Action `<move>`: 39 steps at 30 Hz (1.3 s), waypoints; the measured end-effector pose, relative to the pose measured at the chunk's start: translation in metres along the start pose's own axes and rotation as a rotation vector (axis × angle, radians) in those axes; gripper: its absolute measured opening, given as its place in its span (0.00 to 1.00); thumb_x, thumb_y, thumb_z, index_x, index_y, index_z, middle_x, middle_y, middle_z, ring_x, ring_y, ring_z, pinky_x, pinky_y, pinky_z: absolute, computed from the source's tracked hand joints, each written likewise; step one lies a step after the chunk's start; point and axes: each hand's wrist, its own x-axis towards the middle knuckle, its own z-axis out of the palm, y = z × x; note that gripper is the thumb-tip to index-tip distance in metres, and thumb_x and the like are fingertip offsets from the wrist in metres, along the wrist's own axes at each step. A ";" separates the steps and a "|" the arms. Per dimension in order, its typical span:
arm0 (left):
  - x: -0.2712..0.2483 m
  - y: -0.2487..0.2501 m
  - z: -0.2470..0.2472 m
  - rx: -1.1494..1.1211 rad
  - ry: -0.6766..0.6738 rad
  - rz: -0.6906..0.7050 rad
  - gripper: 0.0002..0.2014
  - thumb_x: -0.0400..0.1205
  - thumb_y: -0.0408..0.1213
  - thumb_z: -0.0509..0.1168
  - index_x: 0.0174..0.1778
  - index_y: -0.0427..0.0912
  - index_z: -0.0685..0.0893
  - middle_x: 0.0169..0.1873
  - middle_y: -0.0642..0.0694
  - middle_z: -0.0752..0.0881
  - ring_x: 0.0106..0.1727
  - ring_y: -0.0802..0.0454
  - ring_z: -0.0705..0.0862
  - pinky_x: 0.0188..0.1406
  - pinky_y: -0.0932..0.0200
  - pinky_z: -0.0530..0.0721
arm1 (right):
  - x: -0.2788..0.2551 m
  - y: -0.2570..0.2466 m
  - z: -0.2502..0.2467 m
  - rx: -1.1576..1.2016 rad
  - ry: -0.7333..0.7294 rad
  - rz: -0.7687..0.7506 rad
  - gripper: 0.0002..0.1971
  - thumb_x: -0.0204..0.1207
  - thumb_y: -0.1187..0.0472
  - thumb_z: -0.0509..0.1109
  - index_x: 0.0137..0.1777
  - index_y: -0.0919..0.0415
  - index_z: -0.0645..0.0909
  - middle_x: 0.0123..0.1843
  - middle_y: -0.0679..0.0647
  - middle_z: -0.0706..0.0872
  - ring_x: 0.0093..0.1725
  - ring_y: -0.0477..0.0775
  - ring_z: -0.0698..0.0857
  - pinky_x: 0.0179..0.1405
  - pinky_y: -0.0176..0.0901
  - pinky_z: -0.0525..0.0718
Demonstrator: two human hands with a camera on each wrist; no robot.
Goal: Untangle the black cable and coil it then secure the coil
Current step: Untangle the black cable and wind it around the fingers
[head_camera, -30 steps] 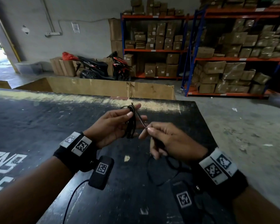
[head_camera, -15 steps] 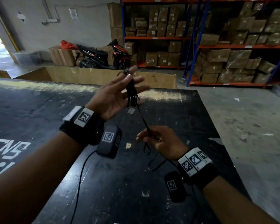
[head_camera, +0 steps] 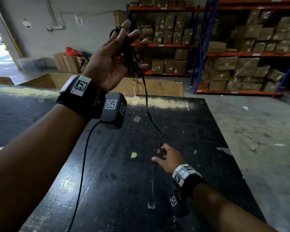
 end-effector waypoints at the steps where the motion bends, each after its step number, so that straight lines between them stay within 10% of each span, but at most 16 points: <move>1: 0.000 -0.002 0.000 -0.002 -0.007 -0.011 0.21 0.93 0.39 0.56 0.84 0.43 0.70 0.58 0.47 0.91 0.70 0.41 0.87 0.63 0.23 0.84 | 0.000 0.007 0.003 -0.009 -0.080 0.002 0.37 0.56 0.31 0.82 0.61 0.48 0.78 0.57 0.49 0.85 0.59 0.54 0.86 0.61 0.50 0.83; 5: -0.007 -0.014 -0.006 0.008 -0.007 -0.082 0.23 0.94 0.38 0.55 0.86 0.43 0.67 0.59 0.45 0.89 0.66 0.42 0.89 0.67 0.21 0.81 | -0.001 0.005 -0.015 0.179 -0.227 -0.083 0.67 0.44 0.27 0.85 0.85 0.43 0.59 0.83 0.53 0.68 0.83 0.54 0.70 0.81 0.57 0.73; 10: -0.016 -0.037 -0.016 0.034 0.039 -0.160 0.22 0.92 0.38 0.58 0.84 0.43 0.71 0.57 0.46 0.92 0.67 0.41 0.89 0.63 0.21 0.84 | 0.009 -0.039 -0.065 0.410 -0.130 -0.263 0.60 0.53 0.26 0.81 0.85 0.36 0.56 0.88 0.47 0.65 0.86 0.50 0.64 0.84 0.57 0.65; 13: -0.024 -0.052 -0.014 0.047 0.041 -0.212 0.19 0.92 0.37 0.58 0.81 0.45 0.76 0.57 0.44 0.93 0.67 0.39 0.90 0.66 0.20 0.80 | 0.013 -0.070 -0.070 0.500 -0.150 -0.357 0.50 0.63 0.29 0.76 0.83 0.45 0.63 0.81 0.46 0.77 0.81 0.48 0.75 0.81 0.56 0.72; 17: -0.032 -0.065 -0.015 0.036 0.027 -0.242 0.19 0.92 0.37 0.58 0.80 0.46 0.77 0.56 0.45 0.93 0.66 0.39 0.90 0.63 0.25 0.86 | 0.001 -0.102 -0.057 0.671 -0.292 -0.357 0.21 0.84 0.56 0.70 0.74 0.61 0.76 0.55 0.53 0.93 0.58 0.45 0.90 0.63 0.35 0.86; 21: -0.038 -0.064 -0.026 -0.044 0.058 -0.224 0.20 0.93 0.37 0.56 0.82 0.43 0.74 0.57 0.44 0.93 0.68 0.37 0.89 0.58 0.25 0.88 | -0.014 -0.100 -0.043 0.933 -0.287 -0.221 0.19 0.90 0.55 0.59 0.44 0.64 0.85 0.27 0.51 0.76 0.28 0.51 0.77 0.44 0.52 0.87; 27: -0.042 -0.048 -0.047 -0.217 0.028 -0.136 0.18 0.94 0.38 0.52 0.80 0.45 0.73 0.60 0.45 0.93 0.72 0.39 0.86 0.70 0.15 0.75 | -0.026 -0.059 -0.013 1.199 -0.548 -0.180 0.23 0.84 0.43 0.58 0.39 0.60 0.84 0.26 0.52 0.64 0.27 0.50 0.55 0.28 0.45 0.51; 35: -0.078 -0.065 -0.025 -0.233 -0.252 -0.381 0.31 0.89 0.38 0.60 0.89 0.42 0.62 0.64 0.41 0.89 0.66 0.39 0.89 0.70 0.18 0.76 | 0.010 -0.052 -0.016 0.820 -0.239 -0.084 0.18 0.88 0.53 0.62 0.36 0.60 0.78 0.17 0.46 0.69 0.14 0.43 0.65 0.15 0.34 0.62; 39: -0.116 -0.090 -0.022 -0.230 -0.357 -0.555 0.29 0.87 0.34 0.65 0.86 0.38 0.68 0.61 0.36 0.91 0.62 0.36 0.91 0.69 0.22 0.80 | 0.030 -0.060 -0.039 0.629 -0.065 -0.232 0.12 0.81 0.57 0.73 0.36 0.60 0.84 0.33 0.57 0.85 0.33 0.61 0.84 0.39 0.53 0.84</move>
